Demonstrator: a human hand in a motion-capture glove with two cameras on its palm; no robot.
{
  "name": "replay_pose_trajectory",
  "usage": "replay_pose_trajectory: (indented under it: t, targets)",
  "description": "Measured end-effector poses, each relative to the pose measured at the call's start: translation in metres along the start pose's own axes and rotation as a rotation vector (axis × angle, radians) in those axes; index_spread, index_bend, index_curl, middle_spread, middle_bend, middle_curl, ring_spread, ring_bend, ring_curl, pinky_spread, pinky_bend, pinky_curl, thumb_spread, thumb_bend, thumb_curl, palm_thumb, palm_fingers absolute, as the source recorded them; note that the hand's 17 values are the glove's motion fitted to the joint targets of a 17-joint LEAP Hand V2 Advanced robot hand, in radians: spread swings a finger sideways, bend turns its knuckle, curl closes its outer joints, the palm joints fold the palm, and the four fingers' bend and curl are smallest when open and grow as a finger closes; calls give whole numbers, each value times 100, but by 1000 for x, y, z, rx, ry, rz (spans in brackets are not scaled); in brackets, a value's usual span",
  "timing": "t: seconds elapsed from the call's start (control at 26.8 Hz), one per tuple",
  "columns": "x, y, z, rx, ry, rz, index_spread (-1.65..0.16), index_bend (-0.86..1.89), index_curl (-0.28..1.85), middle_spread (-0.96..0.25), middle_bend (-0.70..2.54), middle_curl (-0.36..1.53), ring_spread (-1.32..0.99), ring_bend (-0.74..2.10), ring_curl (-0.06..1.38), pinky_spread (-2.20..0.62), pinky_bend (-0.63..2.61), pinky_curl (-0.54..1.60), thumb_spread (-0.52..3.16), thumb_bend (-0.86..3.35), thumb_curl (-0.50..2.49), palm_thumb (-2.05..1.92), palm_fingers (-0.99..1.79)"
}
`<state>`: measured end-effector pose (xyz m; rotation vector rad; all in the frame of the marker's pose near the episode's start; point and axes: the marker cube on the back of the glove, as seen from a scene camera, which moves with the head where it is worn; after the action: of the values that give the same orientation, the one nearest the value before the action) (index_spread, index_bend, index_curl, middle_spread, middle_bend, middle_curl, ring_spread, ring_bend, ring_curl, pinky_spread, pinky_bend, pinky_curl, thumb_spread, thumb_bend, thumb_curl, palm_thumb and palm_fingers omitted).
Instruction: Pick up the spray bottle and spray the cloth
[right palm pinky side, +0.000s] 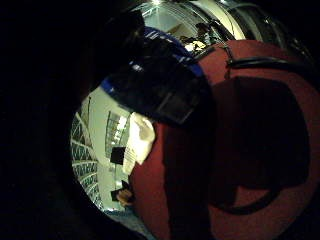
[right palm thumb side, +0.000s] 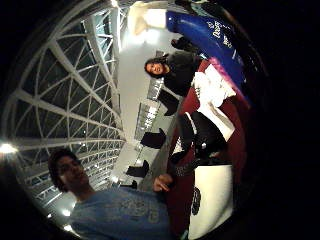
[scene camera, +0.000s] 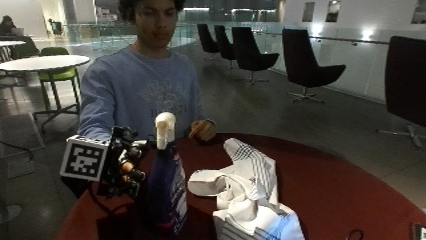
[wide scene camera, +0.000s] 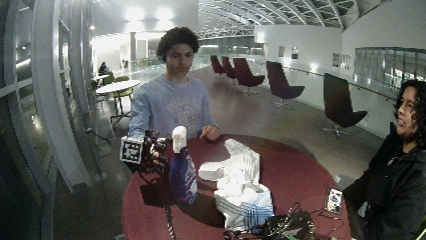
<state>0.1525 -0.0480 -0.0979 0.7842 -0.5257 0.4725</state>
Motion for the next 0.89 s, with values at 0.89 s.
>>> replay_pose_trajectory:
  t: [0.89]
  targets:
    - [42,-55,40,32,118,6,-39,1,10,1,24,36,10,56,36,30,54,38,95,4,36,69,32]
